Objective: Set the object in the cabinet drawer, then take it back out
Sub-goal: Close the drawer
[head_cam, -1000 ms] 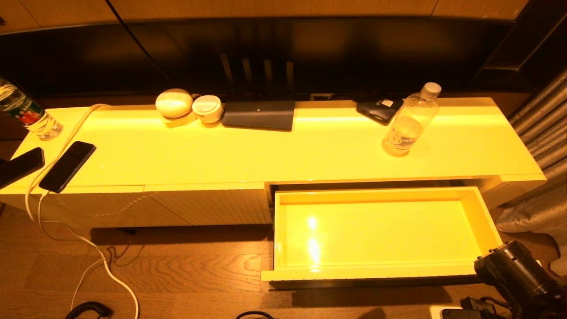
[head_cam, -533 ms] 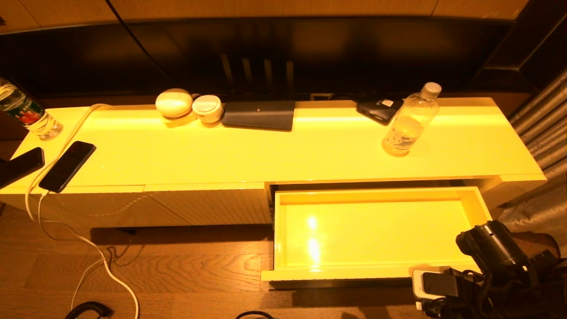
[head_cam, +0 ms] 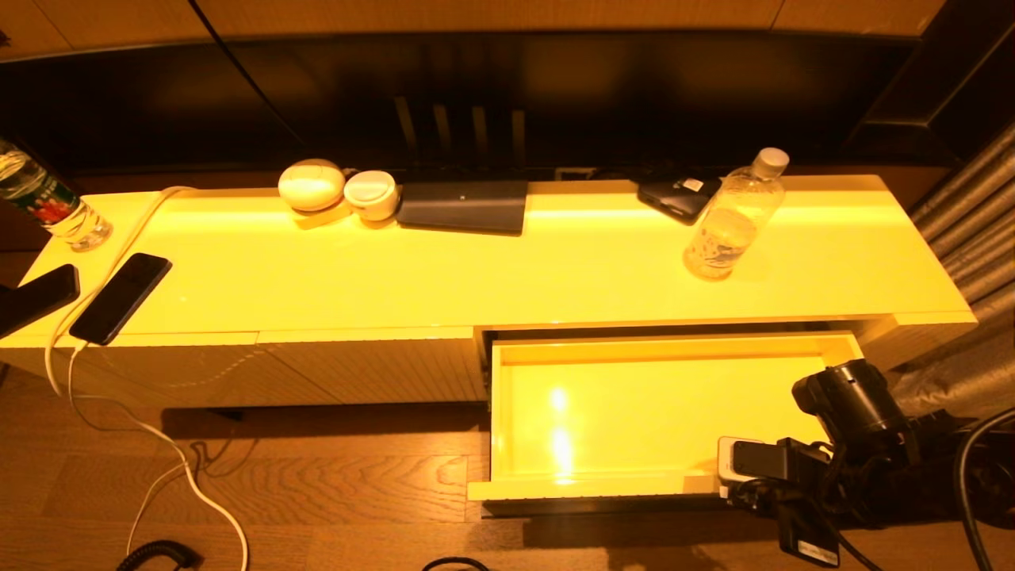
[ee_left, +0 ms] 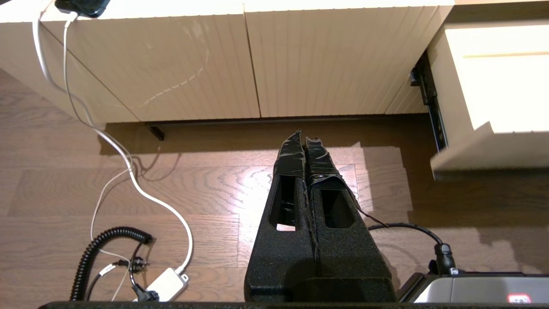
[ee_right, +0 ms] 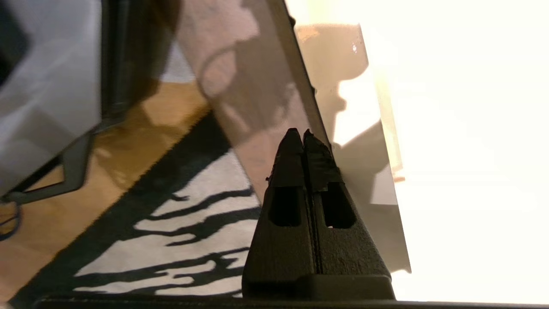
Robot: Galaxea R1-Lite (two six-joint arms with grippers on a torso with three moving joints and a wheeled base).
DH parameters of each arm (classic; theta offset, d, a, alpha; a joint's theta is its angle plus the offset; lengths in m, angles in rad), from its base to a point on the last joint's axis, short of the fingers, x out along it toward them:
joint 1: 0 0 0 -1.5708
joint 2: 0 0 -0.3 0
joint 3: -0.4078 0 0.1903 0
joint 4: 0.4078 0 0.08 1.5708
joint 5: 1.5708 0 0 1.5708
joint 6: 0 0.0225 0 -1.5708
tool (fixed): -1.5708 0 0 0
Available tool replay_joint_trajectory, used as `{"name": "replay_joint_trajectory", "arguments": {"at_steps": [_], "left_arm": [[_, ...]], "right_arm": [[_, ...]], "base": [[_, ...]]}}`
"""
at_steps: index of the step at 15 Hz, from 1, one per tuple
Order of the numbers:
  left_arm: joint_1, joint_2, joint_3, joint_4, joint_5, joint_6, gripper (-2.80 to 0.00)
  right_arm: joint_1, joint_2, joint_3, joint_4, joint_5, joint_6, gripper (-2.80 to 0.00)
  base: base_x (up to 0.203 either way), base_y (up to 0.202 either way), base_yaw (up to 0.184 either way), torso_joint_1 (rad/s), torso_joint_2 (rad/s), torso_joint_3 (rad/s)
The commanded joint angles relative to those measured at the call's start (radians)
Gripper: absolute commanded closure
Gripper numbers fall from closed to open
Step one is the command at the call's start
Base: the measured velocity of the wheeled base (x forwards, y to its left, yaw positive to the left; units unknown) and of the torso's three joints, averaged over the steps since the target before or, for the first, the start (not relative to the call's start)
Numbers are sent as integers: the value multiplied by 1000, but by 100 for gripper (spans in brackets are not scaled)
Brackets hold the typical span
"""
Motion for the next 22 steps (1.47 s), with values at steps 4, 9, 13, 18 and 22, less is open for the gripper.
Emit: {"name": "replay_joint_trajectory", "arguments": {"at_steps": [4, 9, 13, 18, 22], "left_arm": [[0, 0, 3, -1, 0, 0, 0], [0, 0, 2, -1, 1, 0, 0], [0, 0, 3, -1, 1, 0, 0], [0, 0, 3, -1, 0, 0, 0], [0, 0, 2, -1, -1, 0, 0]], "right_arm": [[0, 84, -26, -101, -7, -11, 0], [-2, 133, -103, -186, -47, -10, 0], [-10, 146, -161, -194, -56, -9, 0], [-15, 164, -247, -194, -79, -9, 0], [-15, 183, -309, -205, -85, -9, 0]], "base": [[0, 0, 0, 0, 0, 0], [0, 0, 0, 0, 0, 0], [0, 0, 0, 0, 0, 0], [0, 0, 0, 0, 0, 0], [0, 0, 0, 0, 0, 0]]}}
